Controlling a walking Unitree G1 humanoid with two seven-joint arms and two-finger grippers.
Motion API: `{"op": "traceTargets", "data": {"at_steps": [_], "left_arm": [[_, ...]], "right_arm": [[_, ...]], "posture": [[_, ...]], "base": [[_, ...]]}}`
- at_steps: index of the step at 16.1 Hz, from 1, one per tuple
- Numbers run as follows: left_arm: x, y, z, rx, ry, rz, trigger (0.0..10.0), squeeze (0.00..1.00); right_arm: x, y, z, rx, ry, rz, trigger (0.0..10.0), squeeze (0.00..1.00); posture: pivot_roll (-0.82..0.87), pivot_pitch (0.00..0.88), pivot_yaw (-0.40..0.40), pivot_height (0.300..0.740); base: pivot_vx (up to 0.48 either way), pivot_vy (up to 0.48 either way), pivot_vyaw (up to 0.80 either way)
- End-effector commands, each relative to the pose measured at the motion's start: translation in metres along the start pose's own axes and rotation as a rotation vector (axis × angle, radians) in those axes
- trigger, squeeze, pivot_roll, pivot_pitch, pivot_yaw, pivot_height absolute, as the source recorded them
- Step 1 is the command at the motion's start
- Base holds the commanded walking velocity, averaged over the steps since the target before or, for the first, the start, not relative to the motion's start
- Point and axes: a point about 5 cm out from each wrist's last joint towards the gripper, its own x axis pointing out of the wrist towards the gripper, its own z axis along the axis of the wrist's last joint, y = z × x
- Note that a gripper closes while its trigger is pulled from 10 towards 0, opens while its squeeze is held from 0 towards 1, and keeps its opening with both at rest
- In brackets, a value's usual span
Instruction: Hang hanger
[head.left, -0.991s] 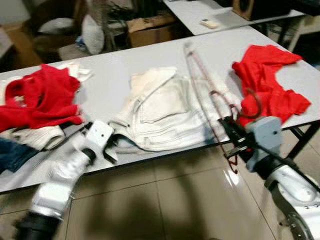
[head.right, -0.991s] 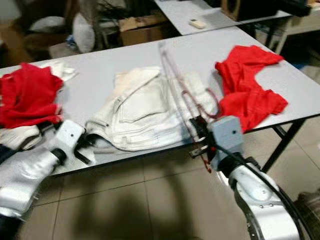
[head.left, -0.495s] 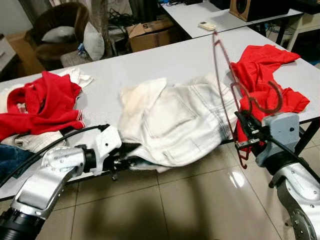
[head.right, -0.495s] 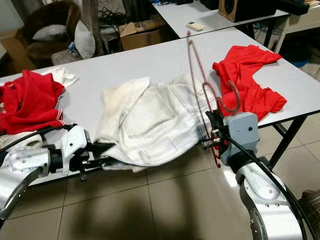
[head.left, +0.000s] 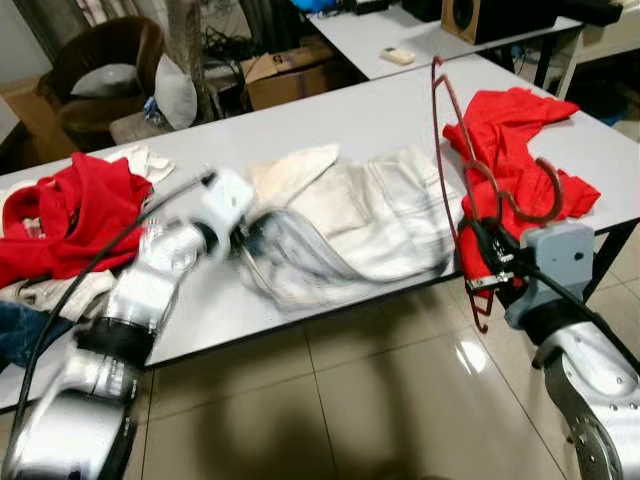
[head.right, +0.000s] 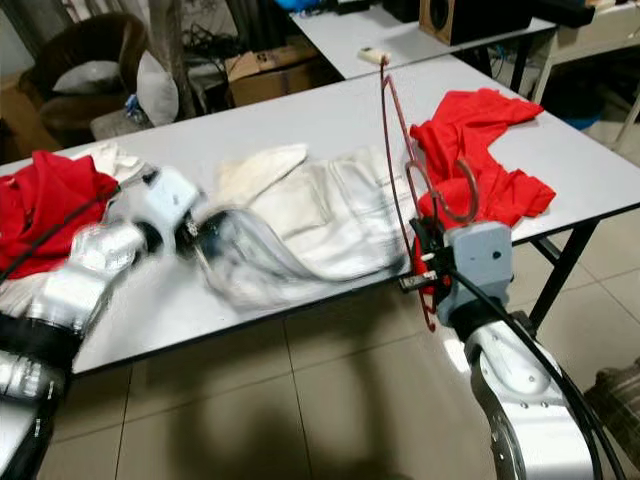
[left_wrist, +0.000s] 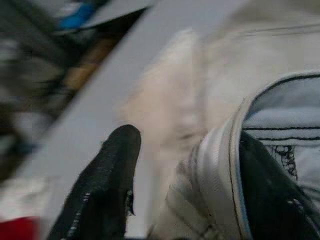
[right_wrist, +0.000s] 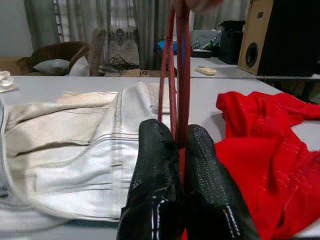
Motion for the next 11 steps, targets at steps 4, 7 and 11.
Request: {"op": "traceTargets", "data": {"at_steps": [4,7,11], "left_arm": [[-0.015,0.063,-0.012,0.099,0.075,0.207,10.0,1.0],[-0.021,0.029,-0.019,0.089,-0.011,-0.186,10.0,1.0],[-0.034,0.0,-0.04,0.266,0.023,-0.412,10.0,1.0]], "right_arm": [[0.003,0.002,0.0,-0.016,-0.007,-0.013,10.0,0.0],[0.003,0.003,-0.002,-0.014,0.0,-0.013,10.0,0.0],[0.004,0.006,-0.003,-0.015,0.003,-0.004,10.0,0.0]], "posture": [[-0.17,0.0,0.206,0.74],[-0.16,0.0,0.199,0.74],[-0.15,0.0,0.196,0.74]], "base": [[0.0,0.0,0.0],[0.0,0.0,0.0],[0.0,0.0,0.0]]}}
